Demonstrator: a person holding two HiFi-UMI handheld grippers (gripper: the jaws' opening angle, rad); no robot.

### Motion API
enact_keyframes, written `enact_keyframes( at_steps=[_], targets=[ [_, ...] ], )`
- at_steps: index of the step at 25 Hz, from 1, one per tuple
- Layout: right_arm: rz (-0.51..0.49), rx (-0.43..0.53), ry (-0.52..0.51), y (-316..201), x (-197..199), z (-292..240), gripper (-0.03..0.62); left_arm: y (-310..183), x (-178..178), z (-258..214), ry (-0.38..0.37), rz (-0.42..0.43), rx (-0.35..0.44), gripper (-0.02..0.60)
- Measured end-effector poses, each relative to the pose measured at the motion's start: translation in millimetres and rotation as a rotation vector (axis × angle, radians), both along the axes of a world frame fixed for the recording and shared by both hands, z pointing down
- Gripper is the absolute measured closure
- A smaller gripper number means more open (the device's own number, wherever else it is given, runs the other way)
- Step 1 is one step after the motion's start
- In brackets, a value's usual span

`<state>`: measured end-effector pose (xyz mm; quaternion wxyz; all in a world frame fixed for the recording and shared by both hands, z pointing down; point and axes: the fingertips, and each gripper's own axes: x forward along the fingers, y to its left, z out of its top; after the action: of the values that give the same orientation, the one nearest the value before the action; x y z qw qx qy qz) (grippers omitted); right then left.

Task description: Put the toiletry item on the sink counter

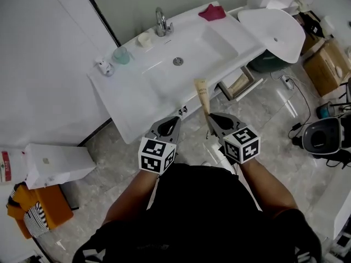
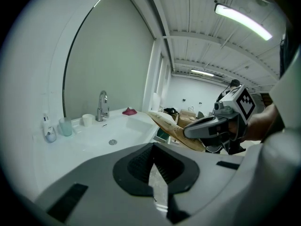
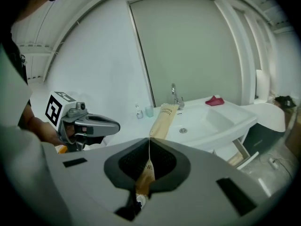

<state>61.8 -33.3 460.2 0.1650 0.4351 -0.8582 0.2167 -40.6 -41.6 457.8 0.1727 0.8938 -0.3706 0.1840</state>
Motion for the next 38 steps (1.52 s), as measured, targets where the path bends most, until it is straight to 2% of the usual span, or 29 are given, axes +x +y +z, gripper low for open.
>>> enact_keyframes(
  at_steps=[11, 17, 22, 29, 38],
  targets=[
    [0.11, -0.006, -0.043, 61, 113, 10, 0.589, 48, 106, 12, -0.004, 0.058, -0.009, 0.578],
    [0.178, -0.034, -0.055, 84, 163, 20, 0.589, 61, 144, 9, -0.012, 0.082, -0.008, 0.578],
    [0.243, -0.048, -0.087, 94, 188, 26, 0.59, 69, 158, 9, -0.037, 0.115, -0.019, 0.578],
    [0.314, -0.063, -0.107, 82, 207, 36, 0.589, 55, 172, 21, -0.057, 0.168, -0.045, 0.578],
    [0.394, -0.118, -0.11, 24, 235, 52, 0.589, -17, 208, 20, -0.046, 0.249, -0.049, 0.578]
  ],
)
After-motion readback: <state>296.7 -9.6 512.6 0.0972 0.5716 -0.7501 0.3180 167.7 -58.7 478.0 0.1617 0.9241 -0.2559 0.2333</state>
